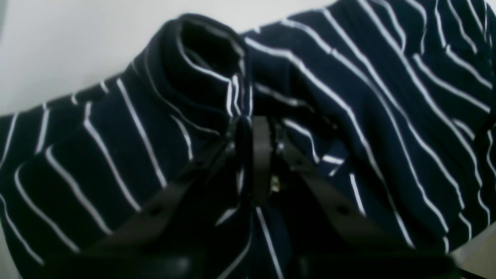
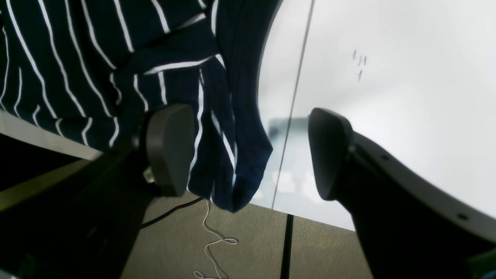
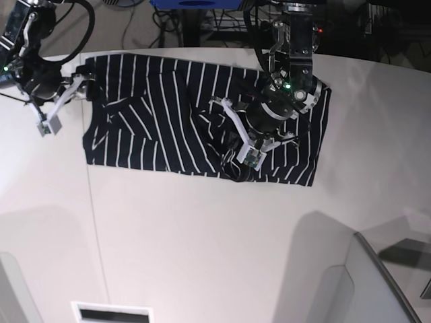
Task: Layout the t-shirt on the table in an organized manner, then fold the t-shirt properly
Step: 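Fold the held strip end inward with the left gripper toward the middle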
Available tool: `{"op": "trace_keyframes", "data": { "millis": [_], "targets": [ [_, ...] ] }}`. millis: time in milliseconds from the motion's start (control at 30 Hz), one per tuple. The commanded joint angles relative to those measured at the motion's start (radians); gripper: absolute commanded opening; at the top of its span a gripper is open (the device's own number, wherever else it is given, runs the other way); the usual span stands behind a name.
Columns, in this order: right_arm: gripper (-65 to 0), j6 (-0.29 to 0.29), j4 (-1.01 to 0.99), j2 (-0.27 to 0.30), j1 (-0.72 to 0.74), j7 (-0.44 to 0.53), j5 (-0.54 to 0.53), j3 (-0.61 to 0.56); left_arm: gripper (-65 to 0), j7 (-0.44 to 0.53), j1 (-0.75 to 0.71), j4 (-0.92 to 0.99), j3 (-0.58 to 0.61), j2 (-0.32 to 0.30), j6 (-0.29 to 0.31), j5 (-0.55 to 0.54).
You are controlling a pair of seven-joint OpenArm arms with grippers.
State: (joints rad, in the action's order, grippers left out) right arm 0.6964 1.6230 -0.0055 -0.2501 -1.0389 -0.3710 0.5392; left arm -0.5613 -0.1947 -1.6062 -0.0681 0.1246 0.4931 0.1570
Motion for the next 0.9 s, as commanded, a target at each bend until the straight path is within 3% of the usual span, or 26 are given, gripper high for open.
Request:
{"op": "trace_keyframes", "data": {
  "millis": [0,367,500,700,800,867],
  "targets": [
    [-21.3,0.002,0.018,0.008,0.011,0.015,-0.016,0.002,-65.0,0.024,0.01,-0.006,0.003,-0.003,-0.003,-0.01],
    [-21.3,0.002,0.016,0.008,0.018,0.009,-0.016,0.002,-65.0,0.022,0.025,0.004,0.004,-0.016,0.0,-0.017],
    [-21.2,0.002,0.016,0.008,0.019,0.01,-0.016,0.002,-65.0,0.02,0.037,0.019,0.058,-0.018,-0.001,-0.012],
    [-21.2,0.002,0.016,0.008,0.019,0.009,-0.016,0.002,-35.9,0.02,0.056,0.033,0.164,-0.033,-0.001,-0.014],
    [-21.2,0.002,0.016,0.008,0.019,0.009,-0.016,0.002,-27.5,0.02,0.065,0.051,0.202,-0.033,-0.001,-0.012],
    [-21.2,0.002,0.016,0.008,0.019,0.009,-0.016,0.002,-25.2,0.02,0.073,0.048,0.222,-0.038,-0.001,-0.012]
  ]
}}
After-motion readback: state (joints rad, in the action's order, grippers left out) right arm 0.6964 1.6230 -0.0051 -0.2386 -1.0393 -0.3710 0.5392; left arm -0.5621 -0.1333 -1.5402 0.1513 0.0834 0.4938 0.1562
